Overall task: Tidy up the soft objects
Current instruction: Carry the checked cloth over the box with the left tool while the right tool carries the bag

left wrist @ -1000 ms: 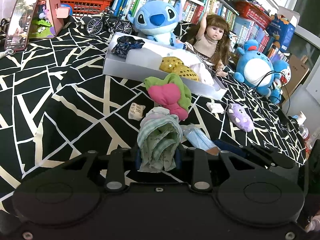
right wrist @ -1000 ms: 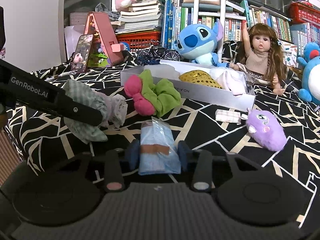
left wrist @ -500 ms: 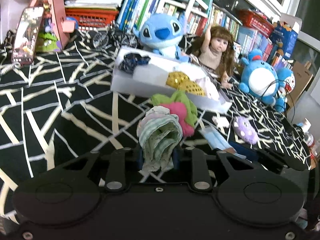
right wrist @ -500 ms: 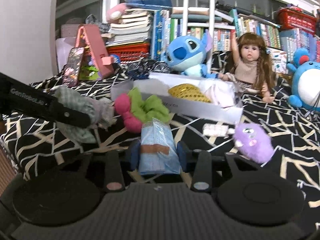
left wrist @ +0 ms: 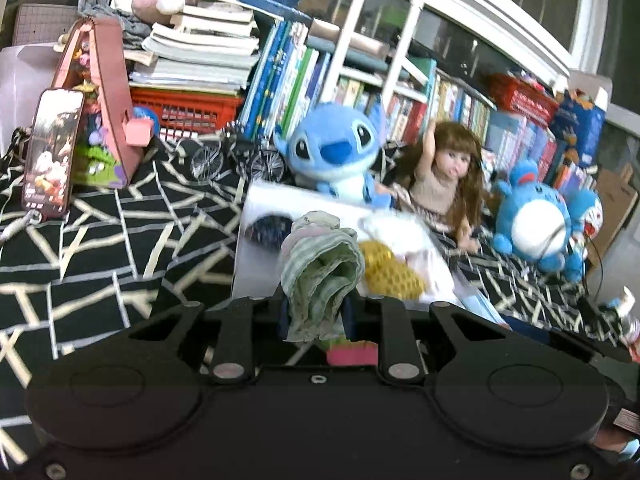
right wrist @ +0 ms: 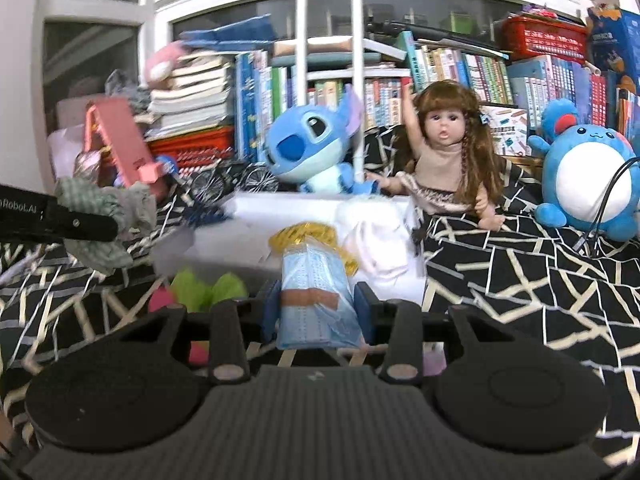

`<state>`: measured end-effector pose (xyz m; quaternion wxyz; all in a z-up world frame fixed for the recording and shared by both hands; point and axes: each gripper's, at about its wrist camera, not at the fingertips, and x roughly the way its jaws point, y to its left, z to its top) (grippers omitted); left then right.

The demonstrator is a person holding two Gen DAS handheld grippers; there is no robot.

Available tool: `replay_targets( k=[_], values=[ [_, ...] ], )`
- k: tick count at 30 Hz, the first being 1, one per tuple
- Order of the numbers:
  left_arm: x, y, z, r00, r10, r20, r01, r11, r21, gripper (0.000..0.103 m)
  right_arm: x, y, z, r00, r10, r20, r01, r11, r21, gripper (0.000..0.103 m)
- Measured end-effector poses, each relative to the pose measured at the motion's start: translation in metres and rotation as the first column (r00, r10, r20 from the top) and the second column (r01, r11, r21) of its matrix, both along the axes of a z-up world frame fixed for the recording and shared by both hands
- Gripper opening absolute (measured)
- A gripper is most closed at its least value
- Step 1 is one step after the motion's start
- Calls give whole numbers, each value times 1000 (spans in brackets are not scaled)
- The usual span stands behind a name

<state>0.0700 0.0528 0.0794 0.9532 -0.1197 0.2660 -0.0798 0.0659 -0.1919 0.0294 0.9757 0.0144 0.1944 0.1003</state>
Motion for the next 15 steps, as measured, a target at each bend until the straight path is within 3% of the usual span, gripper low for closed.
replay_targets(
  k=[8,15],
  values=[
    [64,2,17,999,50,15,-49,998,-39,23,56,-6,22,1000,-14,-1,14,999,34,45],
    [128,-12,12,999,36,-39,-37,999,-24,23,106,-1,37,1000,-16,-22,17,998,68,45]
  ],
)
